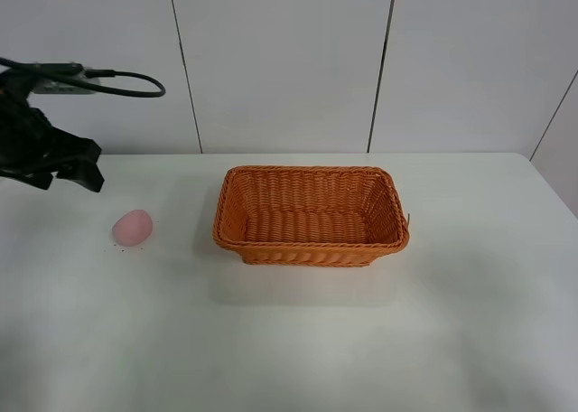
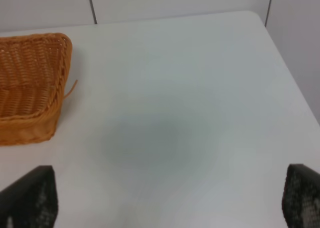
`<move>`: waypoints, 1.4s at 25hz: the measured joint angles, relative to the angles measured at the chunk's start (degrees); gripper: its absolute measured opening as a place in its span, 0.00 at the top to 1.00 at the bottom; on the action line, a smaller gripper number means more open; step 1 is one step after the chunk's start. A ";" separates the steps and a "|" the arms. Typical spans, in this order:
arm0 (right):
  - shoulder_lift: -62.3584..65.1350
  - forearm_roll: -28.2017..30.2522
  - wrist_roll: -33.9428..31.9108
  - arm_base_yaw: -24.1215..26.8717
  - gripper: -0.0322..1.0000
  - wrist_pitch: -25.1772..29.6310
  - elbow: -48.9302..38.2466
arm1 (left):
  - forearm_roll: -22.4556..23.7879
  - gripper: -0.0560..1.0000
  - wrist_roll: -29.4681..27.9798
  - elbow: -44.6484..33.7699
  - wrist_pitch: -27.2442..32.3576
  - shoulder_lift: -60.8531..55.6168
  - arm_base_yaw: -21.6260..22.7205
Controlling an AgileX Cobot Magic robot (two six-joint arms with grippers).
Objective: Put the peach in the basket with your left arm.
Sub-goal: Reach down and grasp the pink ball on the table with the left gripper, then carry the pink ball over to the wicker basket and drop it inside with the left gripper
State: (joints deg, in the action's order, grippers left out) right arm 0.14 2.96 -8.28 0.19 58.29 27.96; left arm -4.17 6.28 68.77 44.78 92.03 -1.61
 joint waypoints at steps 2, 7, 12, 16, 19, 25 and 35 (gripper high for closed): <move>0.00 0.00 0.00 0.00 0.30 0.00 0.00 | 0.00 0.18 0.09 5.09 -0.06 7.00 0.00; 0.00 0.00 0.00 0.00 0.30 0.00 0.00 | 0.00 0.18 0.09 14.46 -0.44 21.19 0.00; 0.00 0.00 0.00 0.00 0.30 0.00 0.00 | 0.00 0.18 0.09 17.23 -3.21 29.48 0.00; 0.00 0.00 0.00 0.00 0.30 0.00 0.00 | 0.00 0.18 0.09 17.29 -4.27 32.74 0.00; 0.00 0.00 0.00 0.00 0.30 0.00 0.00 | 0.10 0.18 0.09 17.29 -5.37 34.07 0.00; 0.00 0.00 0.00 0.00 0.30 0.00 0.00 | 0.23 0.31 -0.39 17.19 -5.98 34.50 0.00; 0.00 0.00 0.00 0.00 0.30 0.00 0.00 | 4.17 0.82 -3.92 22.87 3.84 31.82 0.00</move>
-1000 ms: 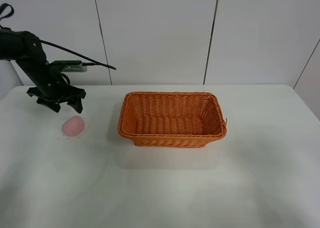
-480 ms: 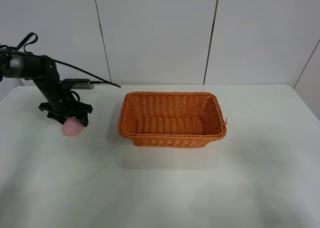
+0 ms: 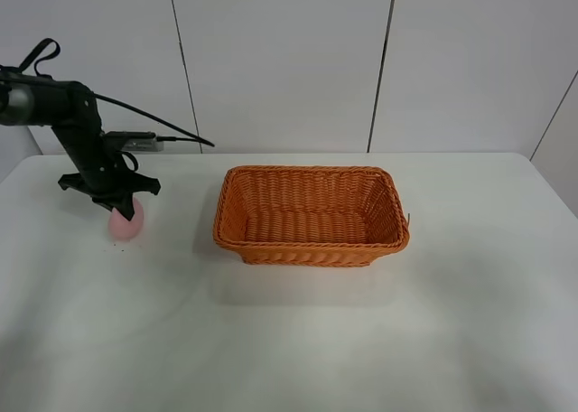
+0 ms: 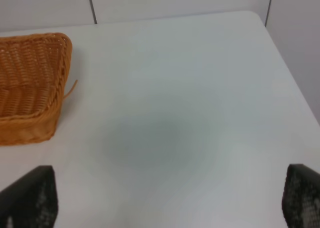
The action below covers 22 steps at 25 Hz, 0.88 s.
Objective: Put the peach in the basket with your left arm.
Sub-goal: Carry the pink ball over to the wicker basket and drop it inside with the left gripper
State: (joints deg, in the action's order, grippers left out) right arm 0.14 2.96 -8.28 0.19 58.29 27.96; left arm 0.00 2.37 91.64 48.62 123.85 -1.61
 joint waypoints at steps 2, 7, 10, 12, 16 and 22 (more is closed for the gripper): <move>0.00 0.00 0.00 0.00 0.30 0.00 0.00 | 0.00 0.82 -0.67 3.63 4.02 -1.61 0.00; 0.00 0.00 0.00 0.00 0.30 0.00 0.00 | -0.89 0.82 -1.04 11.95 11.98 -5.13 -0.70; 0.00 0.00 0.00 0.00 0.30 0.00 0.00 | -3.36 0.82 -1.32 15.82 15.14 -5.30 -2.49; 0.00 0.00 0.00 0.00 0.30 0.00 0.00 | -4.32 0.82 -1.45 17.76 16.72 -5.30 -4.73; 0.00 0.00 0.00 0.00 0.30 0.00 0.00 | -4.61 0.82 -2.37 20.80 17.26 -4.99 -11.90; 0.00 0.00 0.00 0.00 0.30 0.00 0.00 | -5.21 0.82 -4.00 29.33 17.68 1.61 -24.34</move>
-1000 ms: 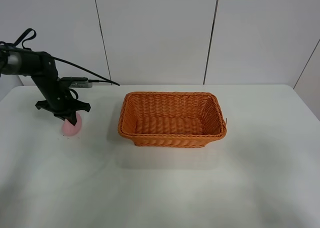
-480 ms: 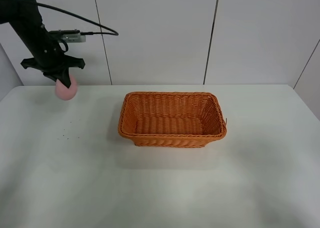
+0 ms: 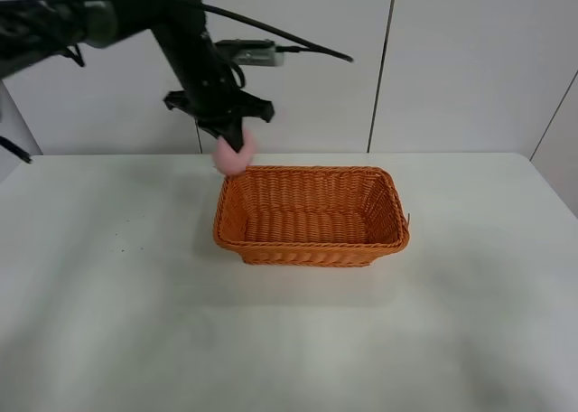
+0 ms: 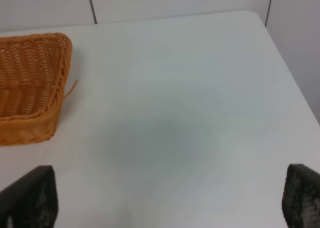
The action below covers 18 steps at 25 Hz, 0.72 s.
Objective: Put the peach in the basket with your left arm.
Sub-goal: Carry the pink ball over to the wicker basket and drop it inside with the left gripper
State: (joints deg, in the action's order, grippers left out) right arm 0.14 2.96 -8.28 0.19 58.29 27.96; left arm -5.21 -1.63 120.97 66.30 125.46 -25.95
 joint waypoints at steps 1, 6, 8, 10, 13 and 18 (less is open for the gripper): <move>0.00 0.00 0.00 0.00 0.30 0.00 0.00 | -0.05 0.82 -0.17 1.39 0.00 1.85 -1.59; 0.00 0.00 0.00 0.00 0.30 0.00 0.00 | -0.30 0.82 -0.39 6.25 -1.49 9.54 -8.86; 0.00 0.00 0.00 0.00 0.30 0.00 0.00 | -0.46 0.82 -0.39 6.30 -2.93 12.07 -10.64; 0.00 0.00 0.00 0.00 0.30 0.00 0.00 | -0.46 0.82 -0.34 6.32 -4.28 14.34 -11.76; 0.00 0.00 0.00 0.00 0.30 0.00 0.00 | -0.46 0.82 -0.34 6.32 -5.29 17.05 -12.02; 0.00 0.00 0.00 0.00 0.30 0.00 0.00 | -0.46 0.57 -0.40 6.32 -5.12 18.30 -11.59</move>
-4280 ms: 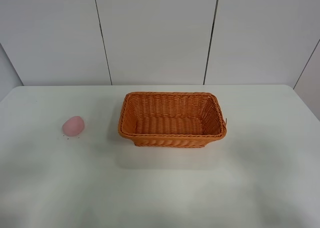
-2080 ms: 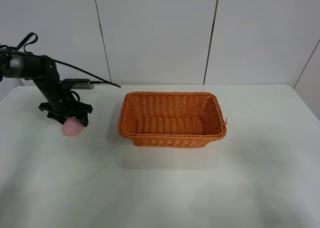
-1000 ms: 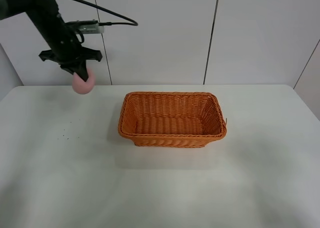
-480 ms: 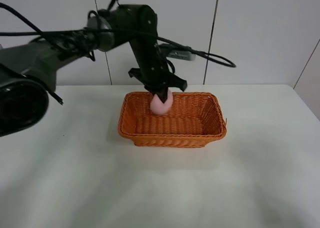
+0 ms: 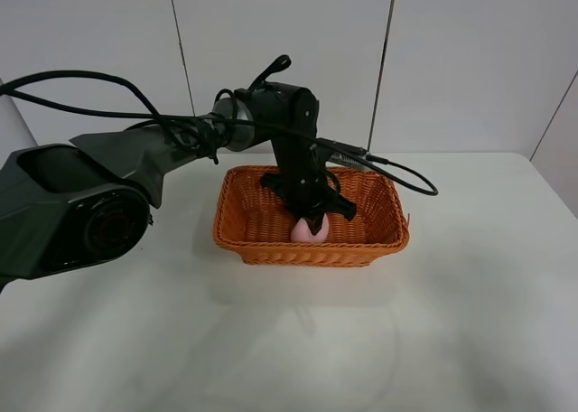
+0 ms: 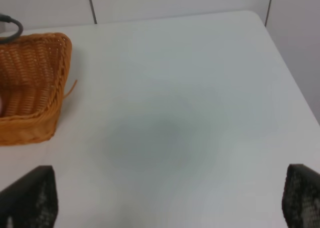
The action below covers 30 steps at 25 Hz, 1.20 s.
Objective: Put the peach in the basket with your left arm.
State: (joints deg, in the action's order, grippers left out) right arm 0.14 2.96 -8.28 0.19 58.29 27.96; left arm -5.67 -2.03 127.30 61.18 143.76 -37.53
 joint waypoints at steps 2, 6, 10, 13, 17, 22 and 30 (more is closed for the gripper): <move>0.00 0.00 0.00 0.00 0.30 0.00 0.00 | -0.05 0.36 -0.53 0.05 0.11 0.00 0.04; 0.00 0.00 0.00 0.00 0.30 0.00 0.00 | -0.05 0.18 -0.97 0.58 1.21 0.00 0.12; 0.00 0.00 0.00 0.00 0.30 0.00 0.00 | 0.08 0.15 -1.02 1.69 3.45 -1.01 0.39; 0.00 0.00 0.00 0.00 0.30 0.00 0.00 | 1.25 0.15 -0.96 2.94 4.89 -4.09 0.39; 0.00 0.00 0.00 0.00 0.30 0.00 0.00 | 2.49 0.15 -0.20 4.98 5.66 -9.04 0.39; 0.00 0.00 0.00 0.00 0.30 0.00 0.00 | 2.97 0.15 0.63 5.25 5.83 -11.32 1.45; 0.00 0.00 0.00 0.00 0.30 0.00 0.00 | 6.25 0.15 1.36 4.83 5.86 -11.26 13.40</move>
State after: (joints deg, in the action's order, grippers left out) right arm 0.14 2.96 -8.28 0.19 58.29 27.96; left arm 0.59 -0.67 132.13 67.04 132.50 -24.13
